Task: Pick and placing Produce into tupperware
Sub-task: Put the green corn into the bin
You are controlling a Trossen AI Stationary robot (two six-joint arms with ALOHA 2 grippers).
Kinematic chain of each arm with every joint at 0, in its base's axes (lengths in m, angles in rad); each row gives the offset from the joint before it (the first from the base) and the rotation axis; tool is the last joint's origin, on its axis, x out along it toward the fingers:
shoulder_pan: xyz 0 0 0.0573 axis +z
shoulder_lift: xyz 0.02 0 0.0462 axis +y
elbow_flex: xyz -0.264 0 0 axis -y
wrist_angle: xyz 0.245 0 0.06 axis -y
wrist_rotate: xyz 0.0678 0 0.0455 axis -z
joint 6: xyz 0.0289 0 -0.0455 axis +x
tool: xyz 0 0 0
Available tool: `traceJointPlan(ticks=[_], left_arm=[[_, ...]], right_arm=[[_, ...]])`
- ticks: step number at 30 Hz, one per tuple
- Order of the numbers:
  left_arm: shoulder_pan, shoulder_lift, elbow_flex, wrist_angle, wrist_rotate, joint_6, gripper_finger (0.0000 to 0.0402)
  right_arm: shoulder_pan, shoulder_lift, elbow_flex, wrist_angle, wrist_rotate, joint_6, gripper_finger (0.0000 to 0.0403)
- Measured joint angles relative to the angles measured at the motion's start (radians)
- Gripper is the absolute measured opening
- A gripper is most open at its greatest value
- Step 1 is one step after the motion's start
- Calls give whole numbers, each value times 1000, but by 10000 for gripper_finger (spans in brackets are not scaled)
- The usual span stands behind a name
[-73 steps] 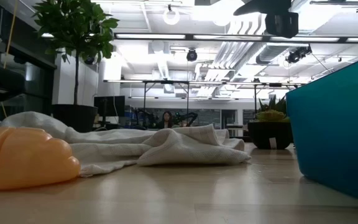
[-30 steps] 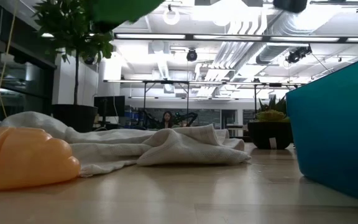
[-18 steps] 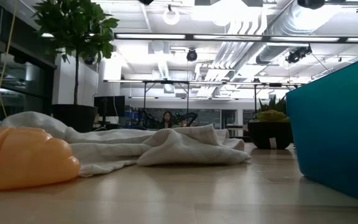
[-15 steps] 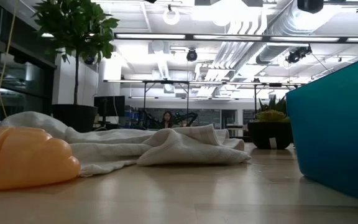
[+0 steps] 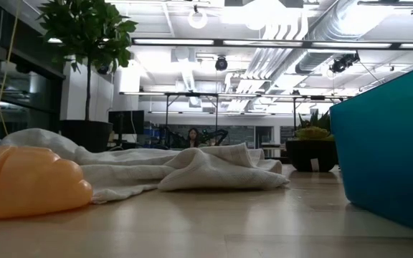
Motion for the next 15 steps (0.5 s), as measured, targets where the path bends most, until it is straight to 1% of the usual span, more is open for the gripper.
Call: traceJointPlan(ticks=[6,11,15], left_arm=[[-3,8,-1,50,9,-31,207],[-3,56,-2,116,65,-79,203],[-3,83,-2,140,78,-92,192]], right_arm=[[-55,10,0,42,-85,-2,305],[-97,44,0,108,-167,-9,305],[-114,68,0,122,-184,9,305]])
